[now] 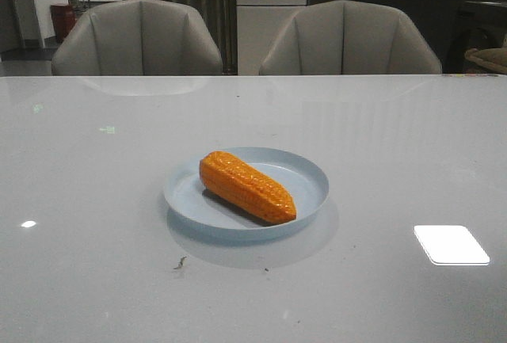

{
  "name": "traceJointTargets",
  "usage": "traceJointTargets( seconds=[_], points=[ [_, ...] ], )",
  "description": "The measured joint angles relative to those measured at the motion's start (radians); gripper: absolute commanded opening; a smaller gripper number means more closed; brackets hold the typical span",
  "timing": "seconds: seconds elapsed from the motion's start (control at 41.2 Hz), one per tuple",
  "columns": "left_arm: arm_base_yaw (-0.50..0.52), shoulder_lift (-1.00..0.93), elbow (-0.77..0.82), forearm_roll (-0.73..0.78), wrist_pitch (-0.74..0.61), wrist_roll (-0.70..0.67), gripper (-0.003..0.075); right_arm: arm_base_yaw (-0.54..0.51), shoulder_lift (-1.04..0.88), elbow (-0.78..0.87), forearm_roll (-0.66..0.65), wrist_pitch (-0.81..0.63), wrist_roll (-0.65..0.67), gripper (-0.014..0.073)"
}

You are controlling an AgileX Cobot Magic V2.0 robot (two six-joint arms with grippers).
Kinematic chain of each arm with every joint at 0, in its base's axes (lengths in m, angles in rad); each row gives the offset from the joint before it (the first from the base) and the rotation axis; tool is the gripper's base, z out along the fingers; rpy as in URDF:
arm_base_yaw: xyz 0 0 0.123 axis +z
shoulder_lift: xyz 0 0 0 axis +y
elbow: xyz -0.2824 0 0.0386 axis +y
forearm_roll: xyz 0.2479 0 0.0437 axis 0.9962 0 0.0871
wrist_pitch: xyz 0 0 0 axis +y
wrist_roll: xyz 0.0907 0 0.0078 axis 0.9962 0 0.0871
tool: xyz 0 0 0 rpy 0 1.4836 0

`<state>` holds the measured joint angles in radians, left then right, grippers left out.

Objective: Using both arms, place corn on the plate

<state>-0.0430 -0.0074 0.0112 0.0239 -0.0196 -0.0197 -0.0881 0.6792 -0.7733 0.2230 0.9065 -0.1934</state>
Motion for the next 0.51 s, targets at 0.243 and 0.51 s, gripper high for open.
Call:
traceJointTargets(
  seconds=[0.243, 0.51],
  points=[
    [0.005, 0.0, 0.0, 0.0, 0.02, -0.004, 0.0094, 0.0, 0.0, 0.002, 0.0, 0.0, 0.0, 0.0582],
    [0.005, 0.0, 0.0, 0.0, 0.02, -0.004, 0.0094, 0.0, 0.0, 0.002, 0.0, 0.0, 0.0, 0.0582]
  ],
)
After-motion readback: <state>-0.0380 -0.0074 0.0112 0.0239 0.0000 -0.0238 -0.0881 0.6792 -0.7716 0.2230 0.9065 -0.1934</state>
